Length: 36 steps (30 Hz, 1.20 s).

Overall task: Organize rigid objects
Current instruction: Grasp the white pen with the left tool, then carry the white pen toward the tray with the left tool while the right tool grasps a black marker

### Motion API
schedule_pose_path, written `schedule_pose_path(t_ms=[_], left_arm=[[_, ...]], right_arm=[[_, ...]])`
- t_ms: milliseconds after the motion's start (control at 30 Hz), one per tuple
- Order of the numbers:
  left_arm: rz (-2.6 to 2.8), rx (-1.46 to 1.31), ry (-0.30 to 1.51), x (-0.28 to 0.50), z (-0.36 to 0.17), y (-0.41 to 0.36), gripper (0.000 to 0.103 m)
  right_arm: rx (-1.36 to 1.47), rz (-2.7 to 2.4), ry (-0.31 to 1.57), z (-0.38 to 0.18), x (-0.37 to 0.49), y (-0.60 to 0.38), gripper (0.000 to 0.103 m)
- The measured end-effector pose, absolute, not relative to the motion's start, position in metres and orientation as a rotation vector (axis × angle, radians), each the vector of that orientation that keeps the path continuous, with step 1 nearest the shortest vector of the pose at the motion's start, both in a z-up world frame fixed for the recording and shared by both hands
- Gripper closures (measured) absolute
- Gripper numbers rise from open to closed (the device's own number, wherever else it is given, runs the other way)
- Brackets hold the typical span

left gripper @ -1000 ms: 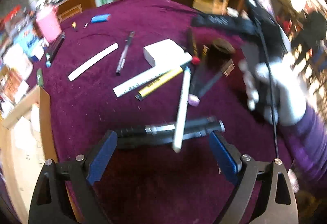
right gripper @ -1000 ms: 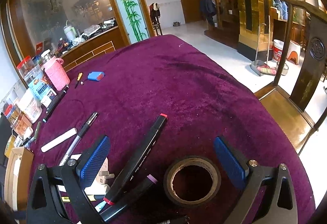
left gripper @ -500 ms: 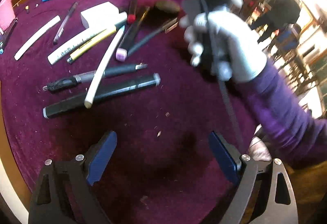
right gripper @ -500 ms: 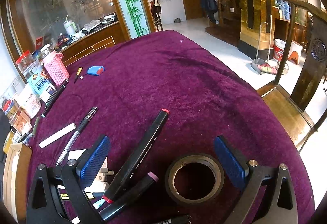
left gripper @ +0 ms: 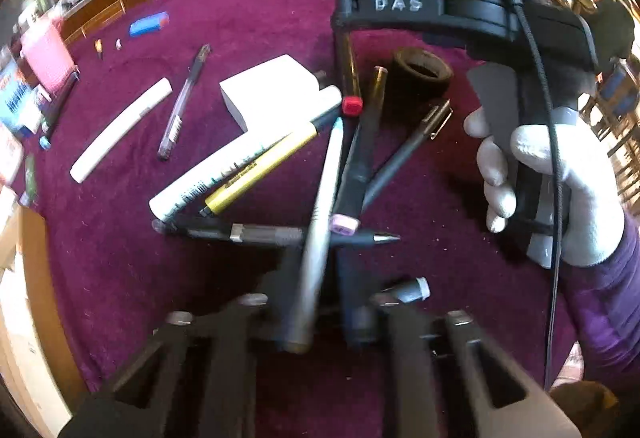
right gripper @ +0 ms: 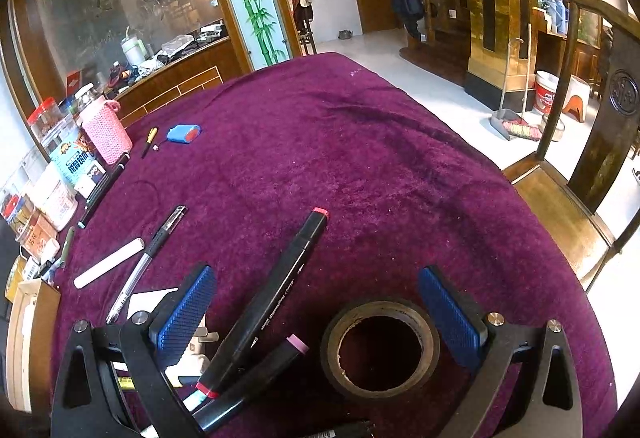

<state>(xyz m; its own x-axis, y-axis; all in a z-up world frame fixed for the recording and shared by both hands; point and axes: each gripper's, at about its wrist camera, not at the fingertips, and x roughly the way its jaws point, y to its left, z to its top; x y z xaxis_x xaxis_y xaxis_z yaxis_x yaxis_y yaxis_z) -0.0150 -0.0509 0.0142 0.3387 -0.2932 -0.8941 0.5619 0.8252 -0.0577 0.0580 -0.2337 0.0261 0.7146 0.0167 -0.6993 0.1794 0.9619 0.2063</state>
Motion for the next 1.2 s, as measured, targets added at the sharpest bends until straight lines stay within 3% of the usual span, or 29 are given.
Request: schedule_pose_path(t_ms=[233, 500, 733, 833, 900, 967, 1200], left_arm=[[-0.540, 0.222, 1.117, -0.041, 0.021, -0.008, 0.096], [-0.482, 0.194, 1.110, -0.056, 0.024, 0.015, 0.094], [-0.452, 0.253, 1.083, -0.037, 0.018, -0.016, 0.080], [-0.426, 0.269, 1.061, -0.036, 0.017, -0.023, 0.078], [-0.424, 0.275, 1.048, -0.038, 0.017, -0.023, 0.081], [-0.424, 0.268, 1.046, -0.042, 0.019, -0.019, 0.096], [-0.438, 0.090, 0.976, -0.065, 0.050, 0.020, 0.096]], right_arm=[[0.272, -0.092, 0.782, 0.025, 0.060, -0.234, 0.001], [0.290, -0.092, 0.793, 0.022, 0.059, -0.239, 0.001], [0.310, -0.092, 0.798, 0.020, 0.058, -0.244, 0.001], [0.311, -0.089, 0.802, 0.020, 0.059, -0.245, 0.001], [0.306, -0.087, 0.803, 0.020, 0.059, -0.244, 0.001], [0.304, -0.086, 0.803, 0.020, 0.059, -0.243, 0.001], [0.315, -0.082, 0.798, 0.020, 0.058, -0.245, 0.001]])
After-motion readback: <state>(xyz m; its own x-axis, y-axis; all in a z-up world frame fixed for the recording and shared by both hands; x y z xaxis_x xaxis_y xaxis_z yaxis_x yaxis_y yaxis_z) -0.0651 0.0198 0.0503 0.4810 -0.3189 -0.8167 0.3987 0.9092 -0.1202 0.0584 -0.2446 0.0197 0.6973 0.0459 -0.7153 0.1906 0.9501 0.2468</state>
